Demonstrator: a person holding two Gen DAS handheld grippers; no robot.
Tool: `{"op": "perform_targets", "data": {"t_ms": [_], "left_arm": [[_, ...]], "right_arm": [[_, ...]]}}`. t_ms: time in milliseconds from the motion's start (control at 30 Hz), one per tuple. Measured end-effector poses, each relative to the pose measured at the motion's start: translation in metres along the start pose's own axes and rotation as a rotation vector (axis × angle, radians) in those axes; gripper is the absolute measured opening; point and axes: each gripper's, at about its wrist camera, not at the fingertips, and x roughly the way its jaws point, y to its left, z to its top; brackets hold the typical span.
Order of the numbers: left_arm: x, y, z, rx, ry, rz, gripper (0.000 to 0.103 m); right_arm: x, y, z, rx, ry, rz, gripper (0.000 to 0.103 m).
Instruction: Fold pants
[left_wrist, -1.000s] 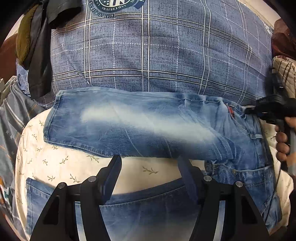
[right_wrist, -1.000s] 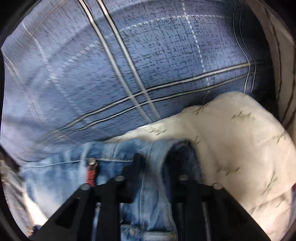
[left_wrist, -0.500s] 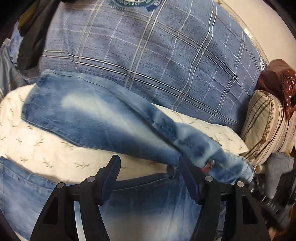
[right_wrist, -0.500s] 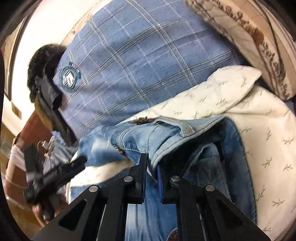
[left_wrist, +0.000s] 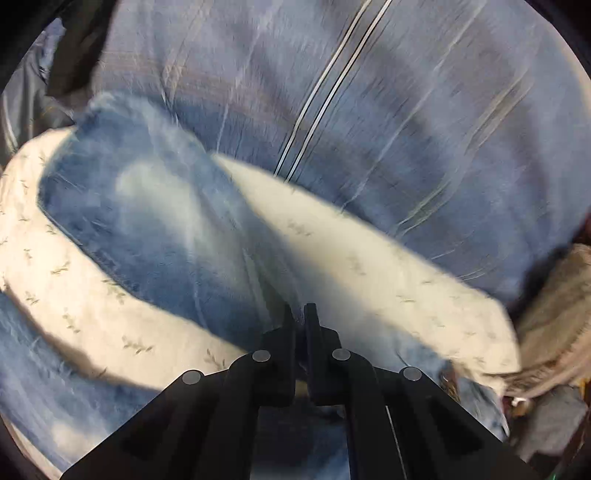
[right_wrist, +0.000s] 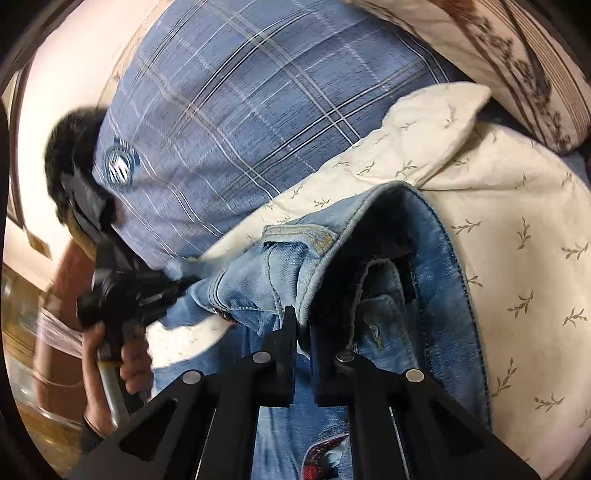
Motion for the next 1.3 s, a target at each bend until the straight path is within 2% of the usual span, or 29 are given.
{"op": "perform_targets", "data": {"t_ms": [67,167,267,333,367,433,533,567,600,633,767,833,867,933,967,1067,1133,1200,1267,1300], "left_arm": [[-0.032,0.006,-0.022,-0.012,-0.038,-0.06,0.003],[-0.079,0.027,-0.072,-0.036,-0.062,-0.149,0.003],[-0.103,0.051,-0.123,-0.024,-0.062,-0.188,0.004],[-0.099,0.068,-0.153,-0.019,-0.037,-0.169,0.004],[-0.088,0.078,-0.17,-0.02,0.002,-0.146,0.004],[-0.068,0.093,-0.186,-0.042,0.055,-0.127,0.004],[-0.055,0.105,-0.196,-0.043,0.072,-0.137,0.007],[-0.055,0.106,-0.195,-0.041,0.07,-0.143,0.007],[-0.057,0.106,-0.194,-0.034,0.068,-0.144,0.01],[-0.059,0.107,-0.193,-0.024,0.064,-0.141,0.011],[-0.065,0.105,-0.19,-0.016,0.061,-0.105,0.017],[-0.059,0.108,-0.189,-0.026,0.078,-0.096,0.021],[-0.056,0.11,-0.189,-0.033,0.085,-0.091,0.024],[-0.049,0.111,-0.185,-0.045,0.089,-0.085,0.026],[-0.045,0.109,-0.181,-0.051,0.084,-0.084,0.025],[-0.047,0.109,-0.174,-0.062,0.059,-0.079,0.007],[-0.061,0.108,-0.177,-0.074,0.027,-0.112,0.005],[-0.091,0.104,-0.187,-0.055,-0.033,-0.158,0.005],[-0.116,0.103,-0.203,-0.032,-0.051,-0.212,0.005],[-0.119,0.104,-0.21,-0.014,-0.049,-0.214,0.005]], "right_arm": [[-0.011,0.001,0.002,-0.011,-0.034,-0.003,0.005],[-0.036,0.004,0.001,-0.042,-0.082,0.014,0.005],[-0.059,0.001,-0.021,-0.066,-0.104,0.026,0.005],[-0.058,-0.008,-0.045,-0.045,-0.075,-0.015,0.005],[-0.053,-0.012,-0.056,-0.037,-0.05,-0.05,0.005],[-0.043,-0.019,-0.072,-0.002,-0.006,-0.1,0.009],[-0.046,-0.023,-0.073,0.048,-0.02,-0.076,0.018],[-0.05,-0.023,-0.073,0.045,-0.037,-0.08,0.04],[-0.056,-0.025,-0.074,0.056,-0.064,-0.086,0.071],[-0.059,-0.028,-0.076,0.077,-0.087,-0.082,0.076],[-0.074,-0.042,-0.08,0.142,-0.13,0.015,0.076],[-0.068,-0.041,-0.078,0.14,-0.114,0.012,0.076],[-0.063,-0.039,-0.075,0.133,-0.109,-0.019,0.074],[-0.051,-0.036,-0.067,0.117,-0.089,-0.107,0.047],[-0.045,-0.036,-0.064,0.11,-0.071,-0.117,0.014],[-0.047,-0.031,-0.055,0.077,-0.09,-0.14,0.011],[-0.058,-0.023,-0.052,0.034,-0.125,-0.132,0.01],[-0.073,-0.018,-0.053,-0.004,-0.154,-0.129,0.01],[-0.085,-0.017,-0.058,-0.023,-0.16,-0.137,0.01],[-0.089,-0.019,-0.063,-0.022,-0.152,-0.153,0.01]]}}
